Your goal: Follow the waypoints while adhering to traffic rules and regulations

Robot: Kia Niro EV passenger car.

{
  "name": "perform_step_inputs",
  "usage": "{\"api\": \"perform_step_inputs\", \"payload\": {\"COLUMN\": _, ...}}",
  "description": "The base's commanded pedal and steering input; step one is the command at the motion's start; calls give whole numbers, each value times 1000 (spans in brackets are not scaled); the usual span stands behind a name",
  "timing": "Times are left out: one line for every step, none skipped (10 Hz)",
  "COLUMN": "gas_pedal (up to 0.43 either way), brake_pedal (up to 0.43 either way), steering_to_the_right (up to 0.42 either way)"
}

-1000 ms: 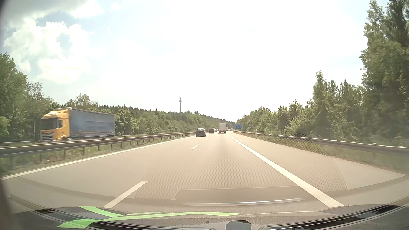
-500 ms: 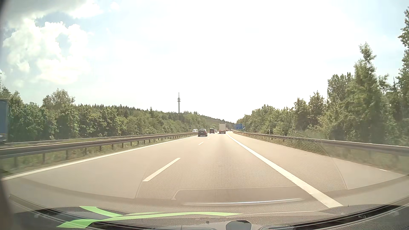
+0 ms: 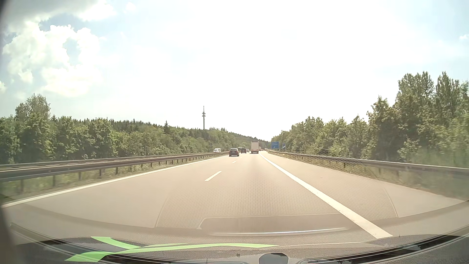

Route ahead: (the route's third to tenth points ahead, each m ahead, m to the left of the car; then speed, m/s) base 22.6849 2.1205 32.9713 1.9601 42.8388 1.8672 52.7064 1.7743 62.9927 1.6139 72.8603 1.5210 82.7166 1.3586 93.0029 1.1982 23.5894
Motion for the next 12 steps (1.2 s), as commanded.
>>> {"api": "perform_step_inputs", "payload": {"gas_pedal": 280, "brake_pedal": 0, "steering_to_the_right": -2}}
{"api": "perform_step_inputs", "payload": {"gas_pedal": 280, "brake_pedal": 0, "steering_to_the_right": -3}}
{"api": "perform_step_inputs", "payload": {"gas_pedal": 280, "brake_pedal": 0, "steering_to_the_right": -3}}
{"api": "perform_step_inputs", "payload": {"gas_pedal": 280, "brake_pedal": 0, "steering_to_the_right": -3}}
{"api": "perform_step_inputs", "payload": {"gas_pedal": 280, "brake_pedal": 0, "steering_to_the_right": -3}}
{"api": "perform_step_inputs", "payload": {"gas_pedal": 280, "brake_pedal": 0, "steering_to_the_right": -3}}
{"api": "perform_step_inputs", "payload": {"gas_pedal": 280, "brake_pedal": 0, "steering_to_the_right": -3}}
{"api": "perform_step_inputs", "payload": {"gas_pedal": 280, "brake_pedal": 0, "steering_to_the_right": -3}}
{"api": "perform_step_inputs", "payload": {"gas_pedal": 280, "brake_pedal": 0, "steering_to_the_right": -3}}
{"api": "perform_step_inputs", "payload": {"gas_pedal": 280, "brake_pedal": 0, "steering_to_the_right": -3}}
{"api": "perform_step_inputs", "payload": {"gas_pedal": 280, "brake_pedal": 0, "steering_to_the_right": -3}}
{"api": "perform_step_inputs", "payload": {"gas_pedal": 280, "brake_pedal": 0, "steering_to_the_right": -3}}
